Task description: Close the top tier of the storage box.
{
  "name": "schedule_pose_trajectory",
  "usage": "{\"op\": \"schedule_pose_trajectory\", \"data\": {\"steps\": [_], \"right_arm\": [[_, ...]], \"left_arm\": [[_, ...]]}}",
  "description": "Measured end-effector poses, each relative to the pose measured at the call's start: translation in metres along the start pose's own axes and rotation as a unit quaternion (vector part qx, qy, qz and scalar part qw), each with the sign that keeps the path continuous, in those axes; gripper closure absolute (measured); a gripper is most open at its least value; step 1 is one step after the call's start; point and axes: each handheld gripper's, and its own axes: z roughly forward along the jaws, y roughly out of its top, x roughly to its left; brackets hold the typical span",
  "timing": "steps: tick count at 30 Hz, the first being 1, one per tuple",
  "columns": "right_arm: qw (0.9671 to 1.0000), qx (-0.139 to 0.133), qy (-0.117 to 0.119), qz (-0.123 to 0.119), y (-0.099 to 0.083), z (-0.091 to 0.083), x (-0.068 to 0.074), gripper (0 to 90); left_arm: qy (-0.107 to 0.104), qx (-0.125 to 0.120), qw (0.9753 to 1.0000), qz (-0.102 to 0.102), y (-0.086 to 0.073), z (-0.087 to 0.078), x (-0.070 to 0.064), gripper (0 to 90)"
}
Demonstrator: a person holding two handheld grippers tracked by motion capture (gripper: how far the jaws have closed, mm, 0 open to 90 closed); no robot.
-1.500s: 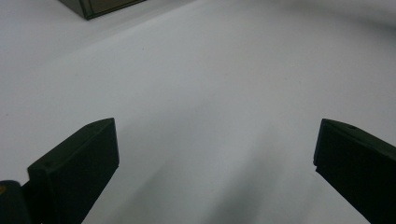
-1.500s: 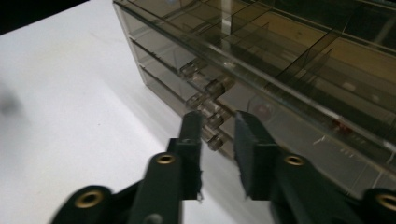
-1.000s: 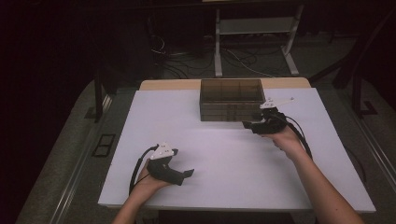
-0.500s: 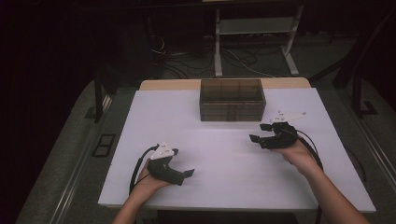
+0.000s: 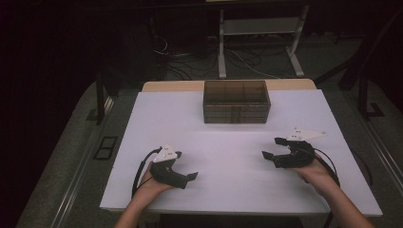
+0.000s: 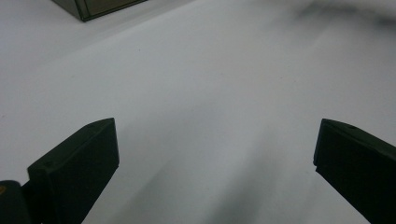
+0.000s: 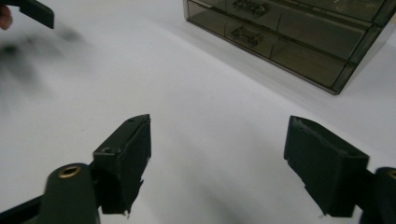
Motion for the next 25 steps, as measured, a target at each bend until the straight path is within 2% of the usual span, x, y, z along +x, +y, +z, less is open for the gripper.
{"op": "schedule_pose_trajectory", "data": {"steps": [5, 12, 15, 19, 25], "right_arm": [[1.0000, -0.004, -0.005, -0.005, -0.011, -0.008, 0.003, 19.4], [0.9999, -0.011, -0.009, 0.004, -0.028, -0.021, 0.001, 17.5], [0.9995, -0.021, -0.020, 0.008, -0.035, -0.025, 0.002, 17.5], [0.9993, -0.024, -0.024, 0.014, -0.040, -0.026, 0.002, 17.5], [0.9991, -0.027, -0.032, 0.010, -0.043, -0.029, 0.000, 17.5]], "left_arm": [[-0.001, -0.001, 1.0000, 0.001, 0.000, 0.000, -0.001, 0.0], [0.000, 0.000, 1.0000, 0.001, 0.000, 0.000, -0.001, 0.0], [-0.001, 0.001, 1.0000, 0.001, 0.000, 0.000, -0.001, 0.0], [0.000, 0.000, 1.0000, 0.003, 0.001, 0.000, -0.001, 0.0], [0.002, 0.008, 1.0000, 0.005, 0.002, 0.001, -0.001, 0.0]]}}
